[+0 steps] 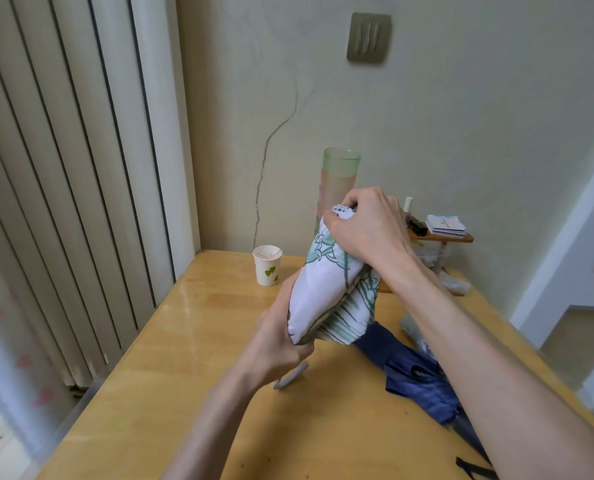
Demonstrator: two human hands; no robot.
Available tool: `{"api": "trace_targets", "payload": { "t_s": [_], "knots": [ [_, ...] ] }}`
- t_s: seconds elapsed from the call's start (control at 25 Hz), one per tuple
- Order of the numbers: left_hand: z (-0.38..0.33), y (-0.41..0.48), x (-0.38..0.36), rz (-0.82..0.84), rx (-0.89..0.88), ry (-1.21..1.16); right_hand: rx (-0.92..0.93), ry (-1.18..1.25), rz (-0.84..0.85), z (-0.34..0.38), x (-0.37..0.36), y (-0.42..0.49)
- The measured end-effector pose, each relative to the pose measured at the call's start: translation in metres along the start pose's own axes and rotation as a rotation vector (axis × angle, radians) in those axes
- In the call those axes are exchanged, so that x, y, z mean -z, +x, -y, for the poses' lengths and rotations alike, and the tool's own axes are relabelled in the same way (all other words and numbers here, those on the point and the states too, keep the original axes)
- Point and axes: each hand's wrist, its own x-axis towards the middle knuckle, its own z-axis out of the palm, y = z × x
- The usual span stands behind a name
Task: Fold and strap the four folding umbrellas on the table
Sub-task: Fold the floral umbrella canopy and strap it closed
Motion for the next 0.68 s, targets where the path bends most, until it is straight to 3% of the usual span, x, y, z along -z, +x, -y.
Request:
{"api": "trace_targets", "payload": {
  "t_s": [0.28,0.44,0.56,0.68],
  "knots": [
    [-0.010,0.000,-0.021,-0.049,0.209,-0.285,-0.025,0.021,-0.009,0.005,-0.002,-0.004],
    [-0.008,-0.001,-0.018,-0.168,0.128,-0.183,0.014,0.092,0.113,0.001,0.003,-0.009],
    [-0.008,-0.003,-0.024,-0.218,0.117,0.003,0.025,0.072,0.077,-0.001,-0.001,-0.005],
    [-0.009,-0.002,-0.025,-0.161,0.184,-0.119,0.045,0.134,0.061,-0.005,-0.004,-0.002]
  ]
}}
